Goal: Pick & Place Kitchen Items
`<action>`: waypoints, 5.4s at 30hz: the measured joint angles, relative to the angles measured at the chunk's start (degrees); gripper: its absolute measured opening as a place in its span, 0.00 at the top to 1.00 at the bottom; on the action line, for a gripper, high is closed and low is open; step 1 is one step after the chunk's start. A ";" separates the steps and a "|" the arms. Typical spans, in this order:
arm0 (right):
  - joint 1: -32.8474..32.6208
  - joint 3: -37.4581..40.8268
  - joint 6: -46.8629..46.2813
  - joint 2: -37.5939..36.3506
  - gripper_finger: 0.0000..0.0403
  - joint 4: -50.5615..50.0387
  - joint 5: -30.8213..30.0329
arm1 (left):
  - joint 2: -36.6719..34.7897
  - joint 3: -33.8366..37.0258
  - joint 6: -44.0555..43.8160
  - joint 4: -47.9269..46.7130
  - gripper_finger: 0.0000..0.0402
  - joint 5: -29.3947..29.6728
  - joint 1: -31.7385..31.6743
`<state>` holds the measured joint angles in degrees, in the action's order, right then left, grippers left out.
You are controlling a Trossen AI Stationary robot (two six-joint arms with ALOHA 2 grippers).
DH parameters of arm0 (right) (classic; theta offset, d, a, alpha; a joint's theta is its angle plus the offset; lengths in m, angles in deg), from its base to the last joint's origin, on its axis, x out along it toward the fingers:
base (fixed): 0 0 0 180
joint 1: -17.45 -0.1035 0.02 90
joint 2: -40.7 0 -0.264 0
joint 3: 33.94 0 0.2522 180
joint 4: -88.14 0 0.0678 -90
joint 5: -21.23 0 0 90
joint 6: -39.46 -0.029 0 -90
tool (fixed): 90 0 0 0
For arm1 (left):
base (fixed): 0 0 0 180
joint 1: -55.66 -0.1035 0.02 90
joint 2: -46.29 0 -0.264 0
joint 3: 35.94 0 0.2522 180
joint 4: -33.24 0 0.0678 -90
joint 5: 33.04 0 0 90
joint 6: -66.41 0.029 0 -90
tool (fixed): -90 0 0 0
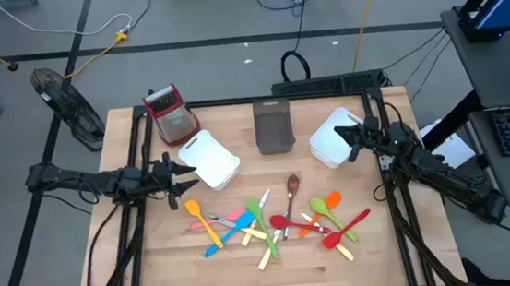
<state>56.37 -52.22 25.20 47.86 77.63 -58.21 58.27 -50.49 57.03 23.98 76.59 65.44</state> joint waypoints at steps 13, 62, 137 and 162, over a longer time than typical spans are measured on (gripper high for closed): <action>0.00 0.00 0.00 -0.02 0.99 -0.01 -0.01 | -0.01 0.01 -0.02 0.00 0.49 0.00 0.02; -0.01 0.00 0.00 0.00 0.99 -0.01 -0.02 | -0.02 0.02 0.00 0.00 0.49 0.00 0.00; -0.02 0.02 -7.86 0.00 0.99 2.06 0.15 | -0.01 0.02 1.77 0.03 0.49 1.54 0.00; -0.02 0.02 -20.17 0.00 0.99 7.68 9.20 | 0.00 0.01 2.16 -0.01 0.49 1.97 0.00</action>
<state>56.35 -52.19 5.03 47.86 85.31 -49.00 58.28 -50.48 59.19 23.97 78.56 65.44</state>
